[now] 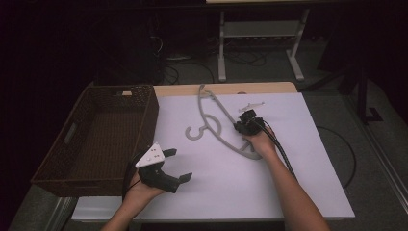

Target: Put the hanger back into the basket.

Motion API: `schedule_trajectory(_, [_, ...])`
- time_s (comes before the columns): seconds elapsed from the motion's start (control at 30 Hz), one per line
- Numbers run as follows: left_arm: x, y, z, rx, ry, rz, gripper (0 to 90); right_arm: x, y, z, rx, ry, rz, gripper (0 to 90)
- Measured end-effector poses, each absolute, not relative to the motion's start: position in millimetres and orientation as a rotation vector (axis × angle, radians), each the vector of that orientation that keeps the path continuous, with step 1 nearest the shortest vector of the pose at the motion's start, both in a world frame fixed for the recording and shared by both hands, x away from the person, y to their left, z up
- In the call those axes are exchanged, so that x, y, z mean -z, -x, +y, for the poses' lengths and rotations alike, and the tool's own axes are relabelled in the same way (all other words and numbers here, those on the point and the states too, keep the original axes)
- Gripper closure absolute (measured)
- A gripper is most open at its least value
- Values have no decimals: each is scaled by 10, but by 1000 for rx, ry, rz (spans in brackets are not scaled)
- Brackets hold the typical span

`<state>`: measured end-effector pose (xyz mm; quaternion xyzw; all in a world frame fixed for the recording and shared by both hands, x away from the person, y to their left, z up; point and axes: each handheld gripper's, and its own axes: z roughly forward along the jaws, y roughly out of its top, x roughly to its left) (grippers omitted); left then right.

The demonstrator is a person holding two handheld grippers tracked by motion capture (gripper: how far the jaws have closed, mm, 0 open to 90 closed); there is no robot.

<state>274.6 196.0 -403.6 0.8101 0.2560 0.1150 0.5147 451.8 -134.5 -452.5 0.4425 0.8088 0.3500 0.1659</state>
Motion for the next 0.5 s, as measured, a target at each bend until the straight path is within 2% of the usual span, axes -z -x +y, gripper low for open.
schedule_trajectory(0.5, [4035, -2740, 1954, -275, -1948, 616, 2, 4467, -4340, -1431, -960, -1302, 2342, 801])
